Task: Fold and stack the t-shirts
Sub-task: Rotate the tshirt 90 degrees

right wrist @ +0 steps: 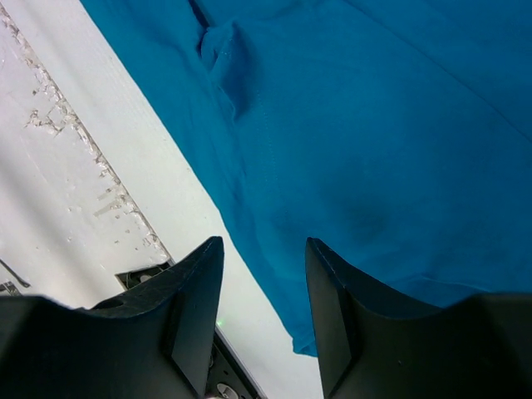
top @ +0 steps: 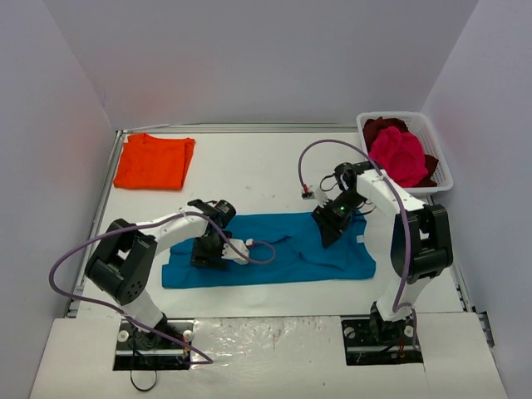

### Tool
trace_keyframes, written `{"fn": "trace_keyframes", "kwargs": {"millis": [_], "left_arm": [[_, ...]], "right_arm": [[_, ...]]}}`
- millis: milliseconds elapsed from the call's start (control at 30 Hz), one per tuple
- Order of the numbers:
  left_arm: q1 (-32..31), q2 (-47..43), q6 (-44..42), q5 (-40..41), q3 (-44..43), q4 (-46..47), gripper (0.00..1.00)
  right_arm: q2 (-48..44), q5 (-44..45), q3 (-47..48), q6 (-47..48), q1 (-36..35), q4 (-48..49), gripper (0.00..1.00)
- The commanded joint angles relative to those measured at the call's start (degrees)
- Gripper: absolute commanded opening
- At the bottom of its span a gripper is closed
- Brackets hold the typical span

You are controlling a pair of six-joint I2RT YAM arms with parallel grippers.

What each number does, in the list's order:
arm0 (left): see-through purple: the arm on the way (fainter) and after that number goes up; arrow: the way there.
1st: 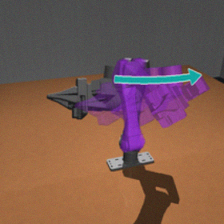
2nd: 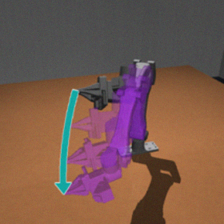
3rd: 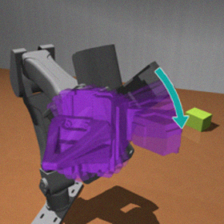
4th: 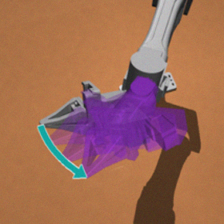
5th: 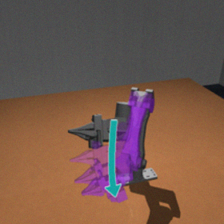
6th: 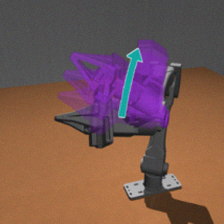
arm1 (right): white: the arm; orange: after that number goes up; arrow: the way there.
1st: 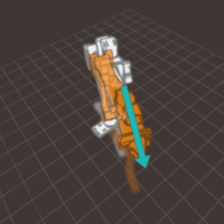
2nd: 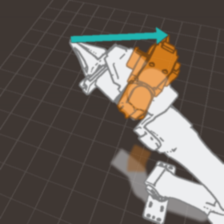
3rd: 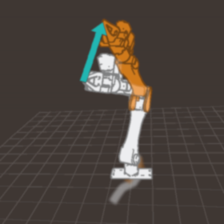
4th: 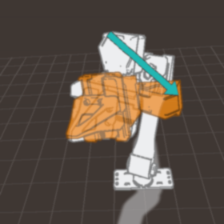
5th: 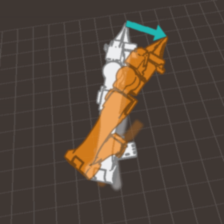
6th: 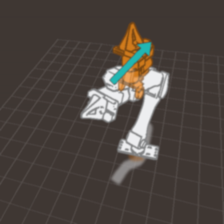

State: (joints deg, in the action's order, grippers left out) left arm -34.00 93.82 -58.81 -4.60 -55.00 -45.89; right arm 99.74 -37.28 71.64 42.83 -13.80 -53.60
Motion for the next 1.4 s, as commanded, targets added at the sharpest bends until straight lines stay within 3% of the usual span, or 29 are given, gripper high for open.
{"fn": "trace_keyframes", "kwargs": {"millis": [0, 133, 233, 333, 433, 600, 700, 767, 900, 1033, 1200, 1367], "left_arm": [[0.07, -2.14, 1.76, -5.76, -6.15, -9.12, 0.61], [0.16, -5.39, 3.52, -10.60, -12.49, -15.88, 0.62], [0.07, -9.35, 5.36, -13.15, -14.17, -16.52, 0.72], [0.07, -13.57, 9.66, -13.86, -14.08, -15.12, 0.73], [0.42, -18.92, 18.70, -9.92, -12.42, -6.45, 0.94], [1.83, -28.16, 26.72, -3.93, -7.58, 3.69, 0.94], [5.34, -28.61, 30.05, -3.13, -7.31, 5.54, 0.94], [9.80, -29.04, 34.26, -5.40, -7.31, 7.74, 0.94], [15.18, -28.43, 37.09, -8.67, -7.66, 9.24, 0.94], [16.50, -25.97, 36.40, -9.18, -7.84, 7.57, 0.94], [17.30, -29.04, 35.43, -13.58, -6.08, 8.80, 0.94], [17.30, -32.02, 34.46, -12.45, -5.03, 8.97, 0.98]], "right_arm": [[-2.45, 1.50, -0.36, -1.17, 0.44, -2.47, 0.40], [-3.59, 2.29, -0.18, -1.69, 0.44, -2.65, 0.41], [-4.29, 2.82, -0.62, -1.96, 0.44, -2.56, 0.43], [-4.73, 3.96, -1.15, -2.40, 0.53, -1.60, 0.43], [-5.87, 7.82, -2.02, -5.99, 1.06, 1.55, 0.43], [-6.93, 15.38, -3.61, -11.01, 1.67, 6.14, 0.38], [-7.19, 16.97, -3.96, -11.98, 1.85, 7.11, 0.09], [-7.28, 17.85, -4.14, -13.12, 1.85, 8.16, 0.00], [-7.11, 19.52, -4.40, -14.35, 2.02, 9.13, 0.00], [-5.71, 21.89, -4.66, -15.58, 2.38, 9.57, 0.00], [-1.23, 23.04, -4.93, -16.02, 2.46, 10.80, 0.00], [4.49, 22.60, -3.00, -15.76, 2.46, 11.68, 0.00]]}}
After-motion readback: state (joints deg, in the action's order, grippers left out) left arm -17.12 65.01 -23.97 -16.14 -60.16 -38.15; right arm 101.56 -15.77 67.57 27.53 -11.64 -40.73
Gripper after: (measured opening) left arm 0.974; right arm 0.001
